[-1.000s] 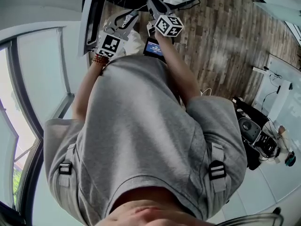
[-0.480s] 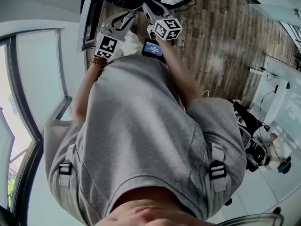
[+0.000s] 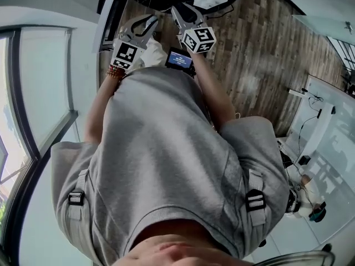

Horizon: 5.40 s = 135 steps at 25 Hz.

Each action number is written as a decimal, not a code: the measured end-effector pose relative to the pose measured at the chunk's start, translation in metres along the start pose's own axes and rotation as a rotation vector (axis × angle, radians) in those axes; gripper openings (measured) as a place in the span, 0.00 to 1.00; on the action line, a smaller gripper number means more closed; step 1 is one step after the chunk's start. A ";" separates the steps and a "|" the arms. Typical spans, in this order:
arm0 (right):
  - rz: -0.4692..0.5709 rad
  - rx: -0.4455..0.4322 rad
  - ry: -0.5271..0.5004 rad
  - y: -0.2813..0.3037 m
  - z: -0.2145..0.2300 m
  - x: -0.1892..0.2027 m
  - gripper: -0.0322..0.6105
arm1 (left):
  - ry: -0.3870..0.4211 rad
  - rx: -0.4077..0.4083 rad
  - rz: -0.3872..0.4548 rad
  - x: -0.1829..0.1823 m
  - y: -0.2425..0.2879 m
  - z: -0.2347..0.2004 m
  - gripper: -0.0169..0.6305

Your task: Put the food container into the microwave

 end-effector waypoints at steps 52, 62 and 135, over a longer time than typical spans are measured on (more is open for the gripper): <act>0.115 -0.073 -0.235 -0.262 -0.062 -0.014 0.22 | 0.055 -0.073 0.052 -0.113 -0.055 0.188 0.15; 0.098 -0.190 -0.281 -0.312 -0.067 -0.007 0.21 | 0.040 -0.229 0.066 -0.144 -0.075 0.248 0.15; 0.048 -0.256 -0.280 -0.378 -0.119 0.070 0.07 | 0.055 -0.491 -0.014 -0.154 -0.114 0.346 0.02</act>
Point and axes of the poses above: the fingertips, and each gripper's own axes: y forward along the fingers, z to its right, x out of its underside, the point moved 8 cm from there along -y, backward along the fingers, and after that the axes turned 12 degrees about y, right-handed, at the moved point
